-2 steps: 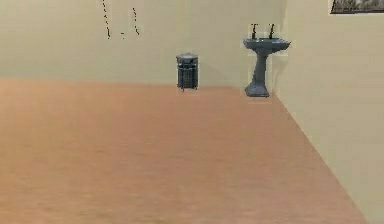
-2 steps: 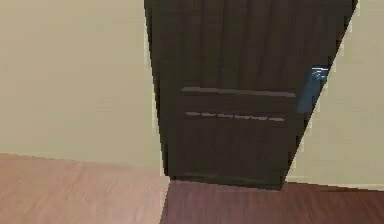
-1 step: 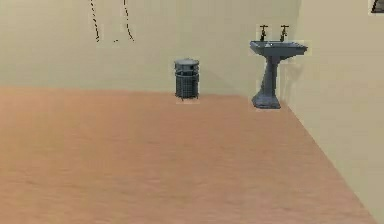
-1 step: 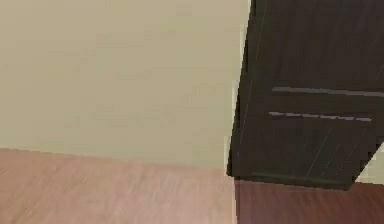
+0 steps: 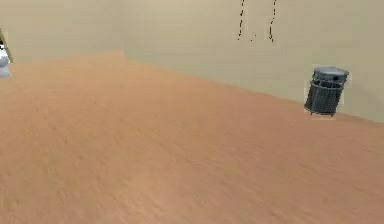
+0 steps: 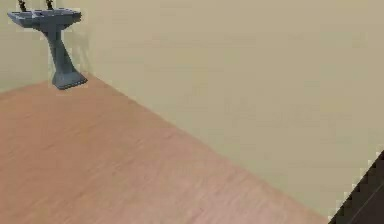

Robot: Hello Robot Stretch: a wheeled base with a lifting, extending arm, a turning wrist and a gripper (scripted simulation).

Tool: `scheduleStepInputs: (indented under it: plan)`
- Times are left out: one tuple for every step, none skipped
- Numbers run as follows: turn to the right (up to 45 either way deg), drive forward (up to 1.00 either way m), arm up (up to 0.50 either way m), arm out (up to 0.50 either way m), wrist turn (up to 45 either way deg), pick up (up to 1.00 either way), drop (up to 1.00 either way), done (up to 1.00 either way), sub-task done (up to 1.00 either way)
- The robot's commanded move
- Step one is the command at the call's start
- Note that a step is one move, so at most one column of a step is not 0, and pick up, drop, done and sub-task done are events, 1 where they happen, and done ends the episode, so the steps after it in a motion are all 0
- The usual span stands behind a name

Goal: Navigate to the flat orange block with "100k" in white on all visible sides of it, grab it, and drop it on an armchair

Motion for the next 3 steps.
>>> scheduleStepInputs:
  plan:
    - [0.0,0.50,0.00,0.00,0.0,0.00,0.00,0.00,0.00]
    - [-39.0,0.00,0.00,0.00,0.0,0.00,0.00,0.00,0.00]
    - [0.0,1.00,0.00,0.00,0.0,0.00,0.00,0.00,0.00]
